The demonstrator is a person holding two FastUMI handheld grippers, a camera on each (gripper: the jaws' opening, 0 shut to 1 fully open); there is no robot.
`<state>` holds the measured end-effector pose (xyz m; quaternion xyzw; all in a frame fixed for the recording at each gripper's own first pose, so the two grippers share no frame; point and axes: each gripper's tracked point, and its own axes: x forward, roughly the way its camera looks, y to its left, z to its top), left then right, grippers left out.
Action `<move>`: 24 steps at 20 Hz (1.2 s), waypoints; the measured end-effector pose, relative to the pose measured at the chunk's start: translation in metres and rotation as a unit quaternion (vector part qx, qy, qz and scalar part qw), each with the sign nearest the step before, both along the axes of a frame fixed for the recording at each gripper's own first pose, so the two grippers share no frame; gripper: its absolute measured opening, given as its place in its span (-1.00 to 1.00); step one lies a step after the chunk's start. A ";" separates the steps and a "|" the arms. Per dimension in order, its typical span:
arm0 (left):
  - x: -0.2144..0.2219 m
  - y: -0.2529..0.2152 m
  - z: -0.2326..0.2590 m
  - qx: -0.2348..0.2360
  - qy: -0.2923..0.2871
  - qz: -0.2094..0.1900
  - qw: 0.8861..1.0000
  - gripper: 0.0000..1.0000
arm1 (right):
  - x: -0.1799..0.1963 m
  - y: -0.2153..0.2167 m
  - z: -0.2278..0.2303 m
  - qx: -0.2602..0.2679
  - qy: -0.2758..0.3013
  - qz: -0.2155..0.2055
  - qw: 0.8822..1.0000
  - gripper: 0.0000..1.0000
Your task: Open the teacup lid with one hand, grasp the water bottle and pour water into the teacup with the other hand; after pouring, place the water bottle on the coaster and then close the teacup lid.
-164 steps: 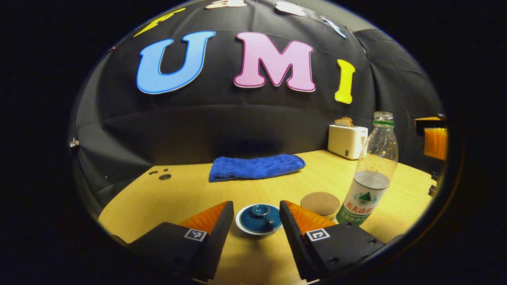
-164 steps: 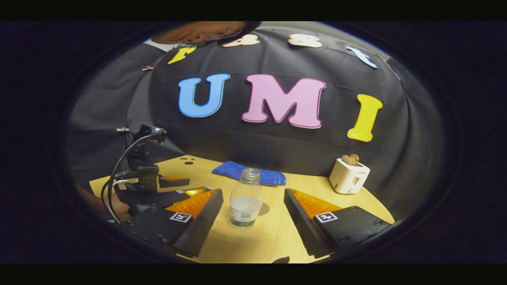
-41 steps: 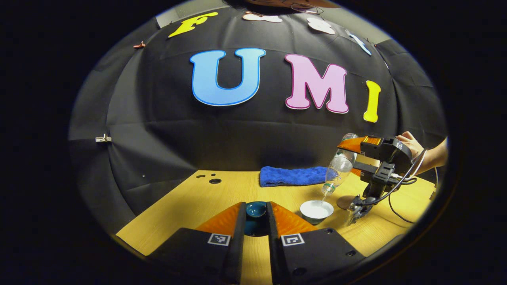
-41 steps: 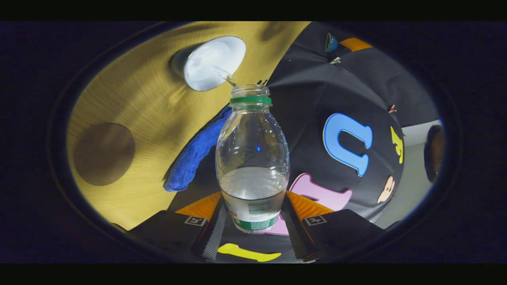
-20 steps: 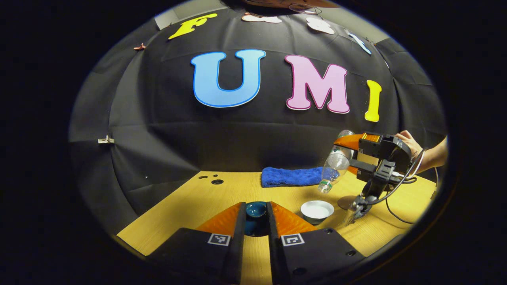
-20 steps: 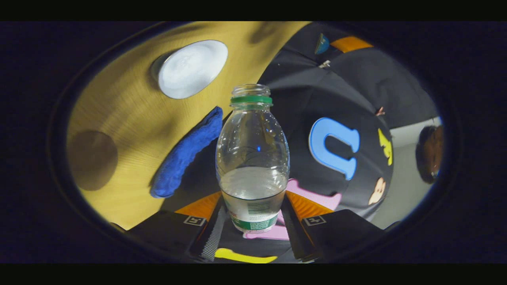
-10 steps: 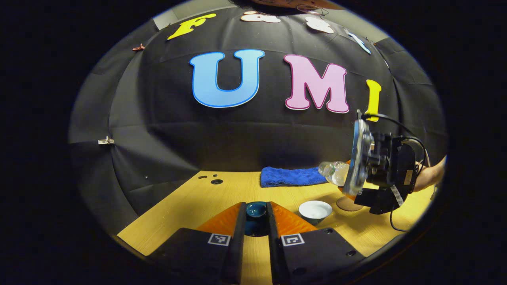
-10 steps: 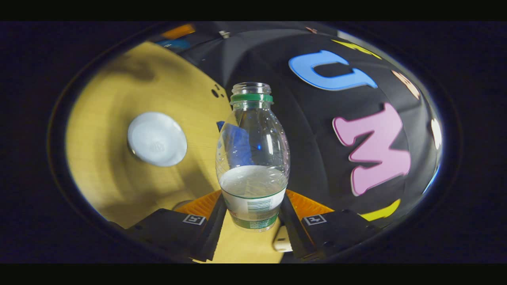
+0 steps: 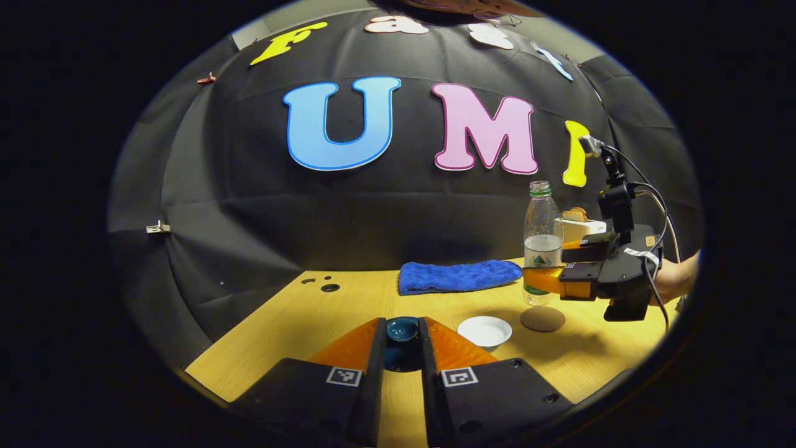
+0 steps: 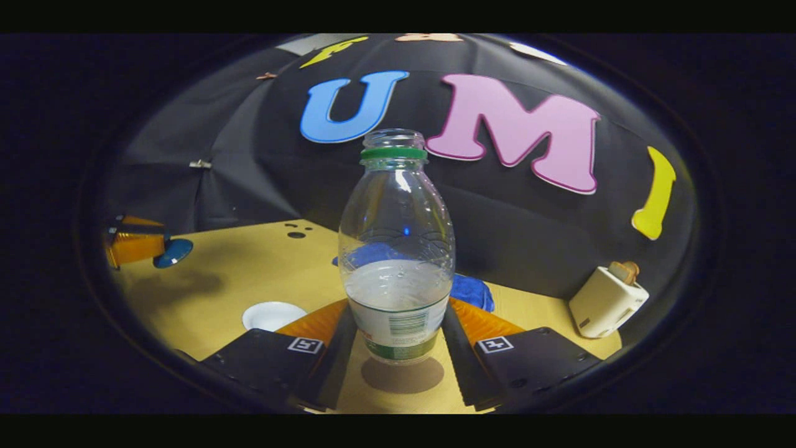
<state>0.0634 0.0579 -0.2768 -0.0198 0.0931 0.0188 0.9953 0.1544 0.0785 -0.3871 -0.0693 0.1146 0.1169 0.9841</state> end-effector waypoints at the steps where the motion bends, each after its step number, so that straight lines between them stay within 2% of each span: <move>1: 0.001 -0.002 0.000 0.001 0.000 -0.002 1.000 -0.36 | 0.000 -0.001 -0.001 0.013 0.002 -0.004 1.000 0.48; 2: 0.003 -0.004 0.001 0.000 0.000 -0.004 1.000 -0.44 | 0.002 0.000 -0.003 0.024 0.003 -0.008 1.000 0.49; 3: 0.004 -0.006 0.001 -0.001 0.000 -0.006 1.000 -0.36 | 0.003 0.002 -0.004 0.034 0.006 -0.011 0.999 0.48; 6: 0.006 -0.013 0.000 -0.004 0.002 -0.010 1.000 -0.36 | 0.003 0.009 -0.009 0.066 0.017 -0.011 0.998 0.49; 8: 0.006 -0.017 -0.001 -0.005 0.004 -0.012 1.000 -0.44 | 0.001 0.007 -0.008 0.068 0.021 -0.016 0.997 0.48; 9: 0.006 -0.019 -0.002 -0.005 0.004 -0.012 1.000 -0.36 | 0.000 0.008 -0.007 0.068 0.023 -0.018 0.997 0.48; 17: 0.009 -0.027 -0.004 -0.005 0.008 -0.012 1.000 -0.36 | -0.001 0.009 -0.014 0.082 0.043 -0.016 0.996 0.52; 18: 0.010 -0.029 -0.004 -0.005 0.009 -0.012 1.000 -0.43 | -0.002 0.009 -0.016 0.083 0.048 -0.015 0.995 0.43; 19: 0.010 -0.031 -0.005 -0.005 0.009 -0.012 1.000 -0.36 | -0.002 0.010 -0.017 0.086 0.051 -0.014 0.995 0.55; 20: 0.011 -0.033 -0.004 -0.005 0.009 -0.013 1.000 -0.29 | -0.002 0.009 -0.018 0.090 0.049 -0.015 0.995 0.56; 21: 0.013 -0.035 -0.005 -0.005 0.009 -0.014 1.000 -0.36 | -0.002 0.010 -0.018 0.092 0.051 -0.014 0.994 0.59; 24: 0.018 -0.044 -0.003 -0.009 0.008 -0.018 1.000 -0.36 | -0.005 0.013 -0.028 0.094 0.068 -0.006 0.993 0.61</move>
